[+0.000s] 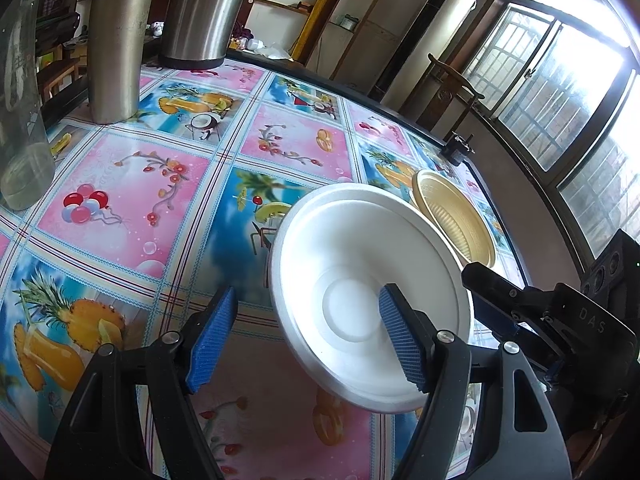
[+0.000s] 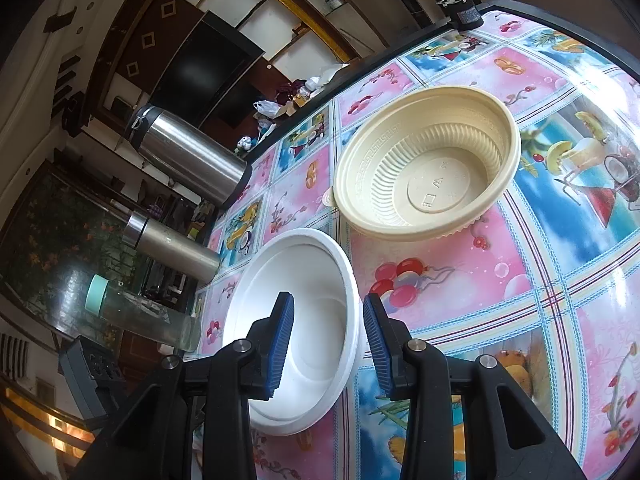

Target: Organize plates and bowls

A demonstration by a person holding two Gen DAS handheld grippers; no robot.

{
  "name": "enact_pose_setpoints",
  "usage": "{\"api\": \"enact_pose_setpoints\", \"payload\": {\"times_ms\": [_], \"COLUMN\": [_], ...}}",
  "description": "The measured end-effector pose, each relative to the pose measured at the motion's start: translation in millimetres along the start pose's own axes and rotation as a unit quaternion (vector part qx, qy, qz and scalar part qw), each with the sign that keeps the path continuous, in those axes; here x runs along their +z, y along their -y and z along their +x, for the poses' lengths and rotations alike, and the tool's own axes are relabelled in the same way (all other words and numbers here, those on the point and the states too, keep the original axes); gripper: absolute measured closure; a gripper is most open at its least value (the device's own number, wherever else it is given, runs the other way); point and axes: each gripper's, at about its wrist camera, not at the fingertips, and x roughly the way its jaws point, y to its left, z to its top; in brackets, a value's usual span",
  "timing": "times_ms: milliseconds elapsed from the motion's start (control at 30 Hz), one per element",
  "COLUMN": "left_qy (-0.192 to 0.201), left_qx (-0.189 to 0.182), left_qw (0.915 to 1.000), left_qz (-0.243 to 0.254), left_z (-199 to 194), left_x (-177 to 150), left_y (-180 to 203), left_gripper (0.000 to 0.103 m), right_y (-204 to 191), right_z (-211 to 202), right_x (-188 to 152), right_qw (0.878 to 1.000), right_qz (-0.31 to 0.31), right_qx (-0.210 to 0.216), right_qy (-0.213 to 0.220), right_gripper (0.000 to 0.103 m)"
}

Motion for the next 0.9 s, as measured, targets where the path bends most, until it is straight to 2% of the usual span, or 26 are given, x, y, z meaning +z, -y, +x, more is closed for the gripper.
{"api": "enact_pose_setpoints", "payload": {"times_ms": [267, 500, 667, 900], "left_qy": [0.000, -0.001, 0.002, -0.019], "left_qx": [0.001, -0.001, -0.003, -0.015], "left_qw": [1.0000, 1.0000, 1.0000, 0.9996], "left_qz": [0.001, 0.001, -0.003, -0.016], "left_z": [1, 1, -1, 6], "left_x": [0, 0, 1, 0], "left_y": [0, -1, -4, -10], "left_gripper": [0.030, 0.030, 0.033, 0.049], "right_y": [-1, -2, -1, 0], "right_z": [0, 2, 3, 5], "right_x": [0, -1, -1, -2], "right_qw": [1.000, 1.000, 1.000, 1.000], "right_qz": [-0.002, -0.007, -0.005, -0.003], "right_qx": [0.000, -0.004, -0.005, -0.010], "right_qy": [-0.001, -0.003, -0.003, -0.004], "right_gripper": [0.065, 0.077, 0.077, 0.078]}}
